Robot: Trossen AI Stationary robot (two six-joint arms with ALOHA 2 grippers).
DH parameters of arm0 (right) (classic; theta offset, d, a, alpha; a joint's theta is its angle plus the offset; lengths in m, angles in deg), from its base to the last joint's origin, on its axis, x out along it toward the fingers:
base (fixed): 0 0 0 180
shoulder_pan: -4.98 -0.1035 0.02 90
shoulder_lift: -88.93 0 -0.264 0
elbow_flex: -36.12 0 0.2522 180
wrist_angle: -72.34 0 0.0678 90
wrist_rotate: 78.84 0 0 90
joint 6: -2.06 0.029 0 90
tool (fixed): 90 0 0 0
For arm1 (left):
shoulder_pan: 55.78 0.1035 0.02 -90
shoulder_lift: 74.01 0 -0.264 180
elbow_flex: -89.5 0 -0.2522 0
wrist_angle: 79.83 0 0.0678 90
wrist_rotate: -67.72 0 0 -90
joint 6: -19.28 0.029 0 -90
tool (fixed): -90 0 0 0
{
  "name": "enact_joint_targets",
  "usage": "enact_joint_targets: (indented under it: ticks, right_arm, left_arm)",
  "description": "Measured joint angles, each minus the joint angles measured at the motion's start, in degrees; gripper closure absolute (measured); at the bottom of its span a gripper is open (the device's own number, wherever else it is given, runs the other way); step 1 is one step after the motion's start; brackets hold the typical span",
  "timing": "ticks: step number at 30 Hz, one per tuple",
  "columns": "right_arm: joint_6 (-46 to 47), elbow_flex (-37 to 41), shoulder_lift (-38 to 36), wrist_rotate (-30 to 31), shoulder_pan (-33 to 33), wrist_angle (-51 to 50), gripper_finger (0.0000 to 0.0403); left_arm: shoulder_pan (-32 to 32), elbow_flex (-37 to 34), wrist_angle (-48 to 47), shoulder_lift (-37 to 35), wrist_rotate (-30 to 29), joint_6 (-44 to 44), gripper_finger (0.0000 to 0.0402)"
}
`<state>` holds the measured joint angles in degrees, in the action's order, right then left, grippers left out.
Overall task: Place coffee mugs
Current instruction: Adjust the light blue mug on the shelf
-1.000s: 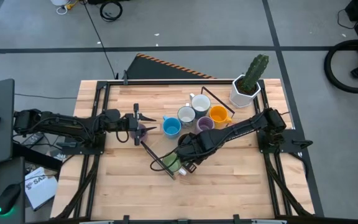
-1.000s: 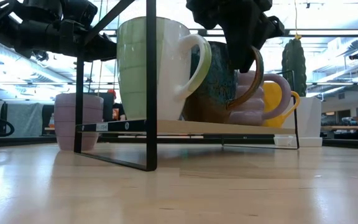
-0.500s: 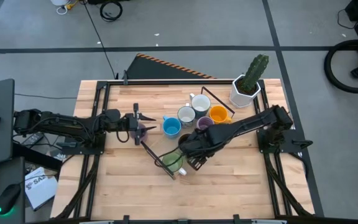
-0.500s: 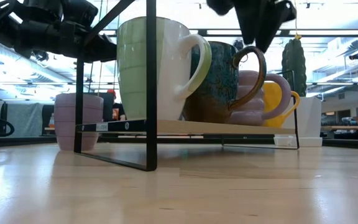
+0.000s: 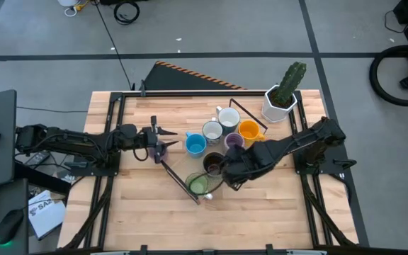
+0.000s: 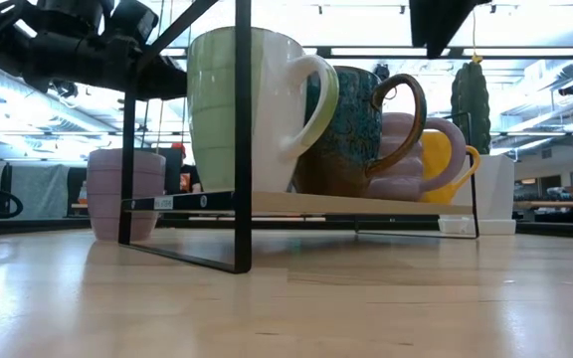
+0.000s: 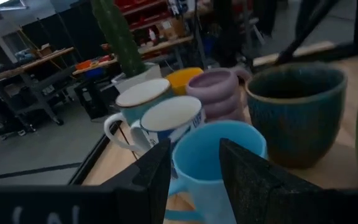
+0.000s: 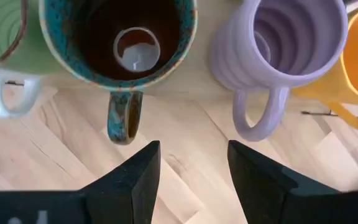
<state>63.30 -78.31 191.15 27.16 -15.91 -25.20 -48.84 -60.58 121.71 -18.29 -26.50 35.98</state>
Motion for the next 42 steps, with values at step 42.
enact_joint_targets:
  ticks: [42]
  right_arm:
    - [-20.1,13.2,-11.6,17.5,-1.9,9.0,0.0237]
  left_arm:
    - [18.7,42.8,-58.8,35.5,14.4,-13.2,0.0260]
